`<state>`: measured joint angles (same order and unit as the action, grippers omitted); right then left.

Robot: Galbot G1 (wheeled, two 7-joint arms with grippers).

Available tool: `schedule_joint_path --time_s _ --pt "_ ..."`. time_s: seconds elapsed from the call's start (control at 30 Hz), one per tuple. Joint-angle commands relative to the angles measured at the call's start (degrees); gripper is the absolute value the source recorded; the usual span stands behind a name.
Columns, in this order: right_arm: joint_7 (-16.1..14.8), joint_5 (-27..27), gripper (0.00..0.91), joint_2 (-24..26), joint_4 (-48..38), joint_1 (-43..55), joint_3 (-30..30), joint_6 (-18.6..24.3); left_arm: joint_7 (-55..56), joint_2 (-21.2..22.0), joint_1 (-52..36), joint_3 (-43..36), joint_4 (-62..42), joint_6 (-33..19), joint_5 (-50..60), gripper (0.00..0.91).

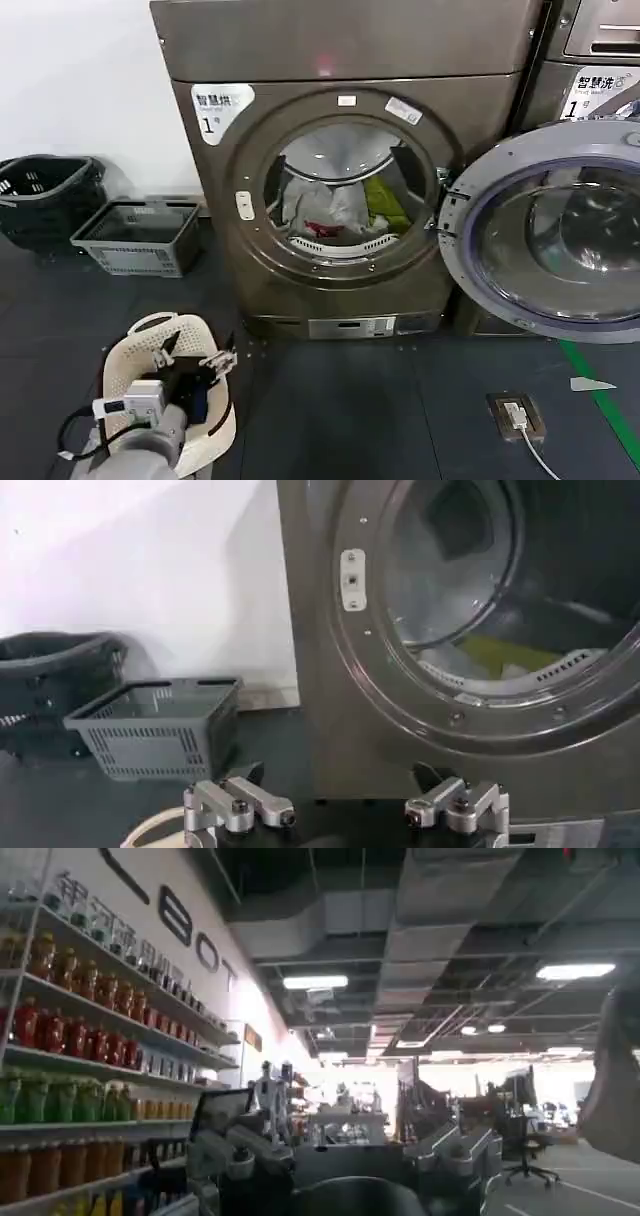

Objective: Grasp the clothes from the dryer.

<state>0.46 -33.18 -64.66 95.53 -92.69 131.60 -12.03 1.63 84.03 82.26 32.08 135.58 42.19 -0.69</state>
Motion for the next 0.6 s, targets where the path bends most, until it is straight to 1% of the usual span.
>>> schedule_joint_path --time_s 0.03,0.6 --pt "0.2 -0.96 0.907 -0.11 -0.38 0.07 -0.33 1.45 -0.02 0.0 -0.02 -0.02 -0.02 2.81 0.02 0.907" --pt "0.69 -2.25 0.907 -0.05 -0.23 0.37 -0.47 1.74 -0.07 0.03 -0.11 -0.03 -0.35 2.81 0.02 0.907"
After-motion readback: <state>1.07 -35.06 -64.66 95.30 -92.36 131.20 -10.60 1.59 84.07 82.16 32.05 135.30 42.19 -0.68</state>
